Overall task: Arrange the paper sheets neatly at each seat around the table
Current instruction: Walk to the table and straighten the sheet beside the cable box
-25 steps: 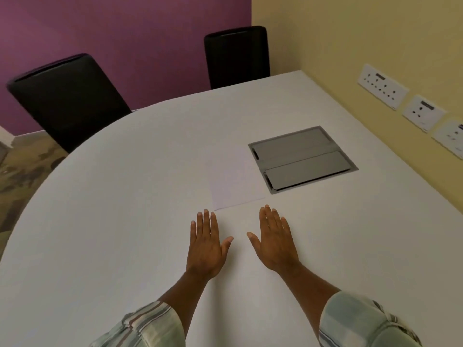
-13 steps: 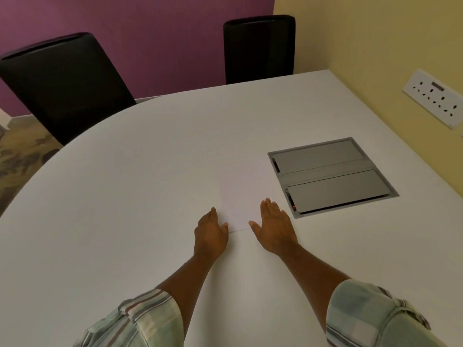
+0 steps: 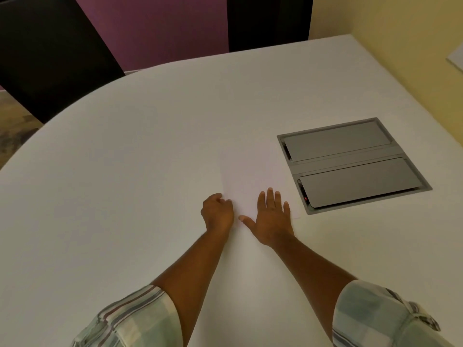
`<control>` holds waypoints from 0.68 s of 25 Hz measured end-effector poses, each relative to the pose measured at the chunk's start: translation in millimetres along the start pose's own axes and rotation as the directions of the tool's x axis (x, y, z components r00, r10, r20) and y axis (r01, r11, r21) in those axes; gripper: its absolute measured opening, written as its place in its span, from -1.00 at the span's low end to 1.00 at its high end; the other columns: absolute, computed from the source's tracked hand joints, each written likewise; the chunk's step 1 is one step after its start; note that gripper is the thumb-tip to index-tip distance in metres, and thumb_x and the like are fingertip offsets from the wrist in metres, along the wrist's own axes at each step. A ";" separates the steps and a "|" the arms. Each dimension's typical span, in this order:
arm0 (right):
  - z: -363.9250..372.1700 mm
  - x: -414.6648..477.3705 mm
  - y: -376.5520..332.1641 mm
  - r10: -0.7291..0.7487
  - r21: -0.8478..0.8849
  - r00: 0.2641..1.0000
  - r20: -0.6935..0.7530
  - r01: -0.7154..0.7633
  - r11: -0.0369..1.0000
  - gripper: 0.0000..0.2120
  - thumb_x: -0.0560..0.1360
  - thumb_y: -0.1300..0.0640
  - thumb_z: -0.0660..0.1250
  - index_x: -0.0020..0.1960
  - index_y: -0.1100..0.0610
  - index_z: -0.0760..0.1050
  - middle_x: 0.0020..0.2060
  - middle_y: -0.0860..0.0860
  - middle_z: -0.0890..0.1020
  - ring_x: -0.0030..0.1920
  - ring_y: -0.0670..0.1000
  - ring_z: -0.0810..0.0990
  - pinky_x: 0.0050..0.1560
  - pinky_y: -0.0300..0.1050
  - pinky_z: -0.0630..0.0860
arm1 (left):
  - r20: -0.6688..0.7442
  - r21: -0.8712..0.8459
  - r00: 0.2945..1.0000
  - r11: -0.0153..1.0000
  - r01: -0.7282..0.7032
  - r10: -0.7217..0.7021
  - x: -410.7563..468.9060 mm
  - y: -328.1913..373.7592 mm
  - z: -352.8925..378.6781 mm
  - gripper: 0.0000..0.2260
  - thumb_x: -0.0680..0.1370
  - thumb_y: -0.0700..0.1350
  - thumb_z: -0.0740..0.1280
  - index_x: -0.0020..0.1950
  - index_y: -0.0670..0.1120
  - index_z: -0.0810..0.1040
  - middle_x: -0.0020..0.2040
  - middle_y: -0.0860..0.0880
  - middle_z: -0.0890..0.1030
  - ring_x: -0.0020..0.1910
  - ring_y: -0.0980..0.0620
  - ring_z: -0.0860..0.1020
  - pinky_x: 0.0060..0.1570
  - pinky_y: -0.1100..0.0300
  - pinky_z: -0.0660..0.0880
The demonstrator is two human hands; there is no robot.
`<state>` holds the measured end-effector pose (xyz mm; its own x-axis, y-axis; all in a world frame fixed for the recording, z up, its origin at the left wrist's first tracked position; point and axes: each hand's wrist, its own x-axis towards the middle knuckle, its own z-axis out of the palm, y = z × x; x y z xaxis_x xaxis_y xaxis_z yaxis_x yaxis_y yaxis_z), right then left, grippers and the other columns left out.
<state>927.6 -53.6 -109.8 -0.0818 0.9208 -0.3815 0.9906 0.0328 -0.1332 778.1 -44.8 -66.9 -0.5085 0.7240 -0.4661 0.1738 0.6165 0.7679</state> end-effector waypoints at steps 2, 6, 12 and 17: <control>1.8 2.1 1.5 0.013 0.023 1.000 -0.015 -0.013 1.000 0.06 0.43 -0.56 -0.30 0.68 0.15 -0.21 0.68 0.19 -0.16 0.67 0.25 -0.18 0.61 0.28 -0.08 | -0.037 -0.047 0.999 0.999 0.025 -0.026 1.6 7.4 4.3 -0.66 0.62 -0.18 0.44 0.40 -0.13 0.59 0.32 -0.15 0.66 0.24 -0.19 0.65 0.31 -0.14 0.61; 2.4 3.5 3.4 0.006 0.035 1.000 -0.031 -0.005 0.999 -0.08 0.56 -0.47 -0.23 0.68 0.15 -0.19 0.68 0.17 -0.14 0.67 0.24 -0.16 0.61 0.26 -0.09 | -0.029 -0.010 1.000 1.000 -0.013 0.013 1.6 14.7 9.0 -0.71 0.56 -0.10 0.53 0.25 -0.12 0.64 0.23 -0.11 0.68 0.14 -0.19 0.67 0.26 -0.13 0.64; 1.7 4.3 8.1 0.003 0.102 0.999 -0.044 0.001 0.995 -0.20 0.65 -0.34 -0.16 0.69 0.16 -0.14 0.69 0.14 -0.08 0.68 0.19 -0.13 0.62 0.24 -0.06 | -0.021 0.017 0.999 0.999 0.031 -0.030 6.4 20.5 14.5 -0.86 0.60 -0.09 0.47 -0.14 -0.06 0.65 0.05 -0.14 0.73 -0.17 -0.08 0.65 0.11 0.03 0.66; 0.2 -0.1 7.2 -0.031 0.182 0.995 -0.092 0.048 0.982 -0.01 0.49 -0.55 -0.30 0.69 0.09 -0.09 0.69 0.13 -0.07 0.67 0.24 -0.11 0.58 0.38 -0.11 | 0.054 -0.095 0.993 0.989 0.113 -0.108 5.7 20.7 9.1 -0.75 0.50 0.00 0.59 -0.02 -0.15 0.66 0.01 -0.14 0.72 -0.04 -0.21 0.70 0.08 -0.15 0.70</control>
<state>934.7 -53.6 -110.9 -0.1024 0.9511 -0.2915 0.9490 0.0056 -0.3152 786.5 -25.1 -57.7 -0.4781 0.6687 -0.5694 0.0347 0.6622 0.7485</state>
